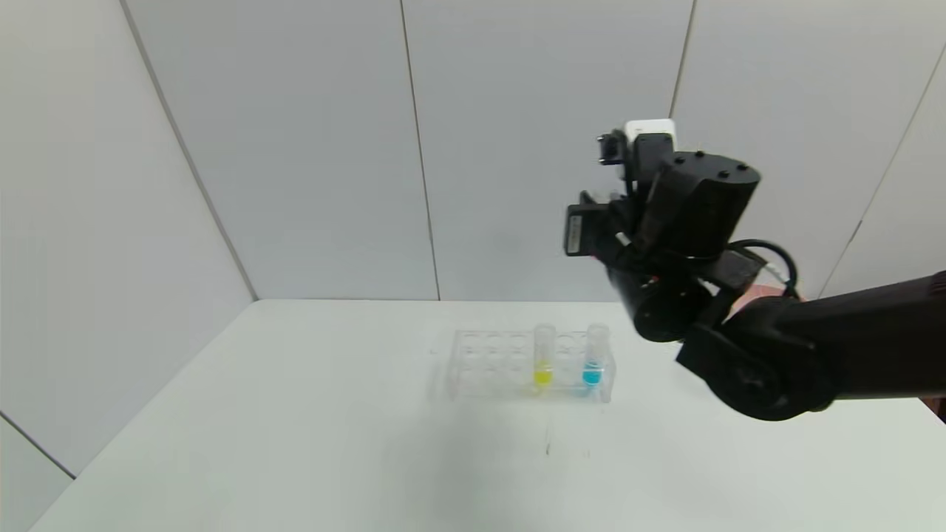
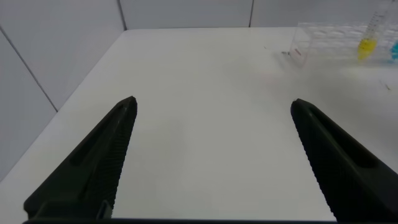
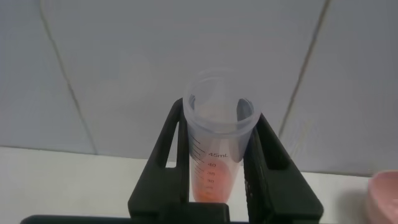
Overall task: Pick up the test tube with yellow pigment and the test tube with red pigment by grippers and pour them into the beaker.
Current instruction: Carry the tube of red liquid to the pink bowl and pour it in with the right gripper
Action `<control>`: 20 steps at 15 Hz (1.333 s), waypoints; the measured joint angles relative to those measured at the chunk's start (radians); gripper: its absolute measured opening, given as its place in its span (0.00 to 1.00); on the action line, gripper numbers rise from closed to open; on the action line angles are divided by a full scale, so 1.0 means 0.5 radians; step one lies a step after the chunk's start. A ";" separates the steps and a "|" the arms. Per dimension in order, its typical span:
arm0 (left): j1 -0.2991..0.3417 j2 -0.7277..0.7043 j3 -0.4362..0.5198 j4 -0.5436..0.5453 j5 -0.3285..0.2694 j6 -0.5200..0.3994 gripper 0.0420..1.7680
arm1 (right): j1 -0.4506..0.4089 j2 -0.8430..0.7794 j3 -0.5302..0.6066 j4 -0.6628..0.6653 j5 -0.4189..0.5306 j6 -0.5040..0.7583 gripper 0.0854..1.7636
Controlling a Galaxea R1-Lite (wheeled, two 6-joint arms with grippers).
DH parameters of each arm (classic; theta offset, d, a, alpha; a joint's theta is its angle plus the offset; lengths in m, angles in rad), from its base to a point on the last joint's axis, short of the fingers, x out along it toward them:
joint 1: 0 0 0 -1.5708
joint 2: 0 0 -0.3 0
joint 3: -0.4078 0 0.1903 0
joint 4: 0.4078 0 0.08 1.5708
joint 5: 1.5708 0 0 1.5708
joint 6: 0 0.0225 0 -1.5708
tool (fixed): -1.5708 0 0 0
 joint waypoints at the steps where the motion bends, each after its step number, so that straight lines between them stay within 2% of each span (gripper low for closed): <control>1: 0.000 0.000 0.000 0.000 0.000 0.000 1.00 | -0.097 -0.074 0.091 -0.005 0.042 -0.005 0.28; 4: 0.000 0.000 0.000 0.000 0.000 0.000 1.00 | -0.497 -0.286 0.373 -0.016 0.250 -0.016 0.28; 6: 0.000 0.000 0.000 0.000 0.000 0.000 1.00 | -0.814 -0.377 0.531 -0.078 0.455 -0.037 0.28; 9: 0.000 0.000 0.000 0.000 0.000 0.000 1.00 | -1.277 -0.416 0.728 -0.309 0.860 -0.198 0.28; 12: 0.000 0.000 0.000 0.000 0.000 0.000 1.00 | -1.643 -0.321 0.812 -0.594 1.320 -0.500 0.28; 15: 0.000 0.000 0.000 0.000 0.000 0.000 1.00 | -1.846 -0.192 0.834 -0.723 1.701 -0.839 0.28; 20: 0.000 0.000 0.000 0.000 0.000 0.000 1.00 | -1.895 -0.055 0.880 -0.740 1.846 -1.214 0.28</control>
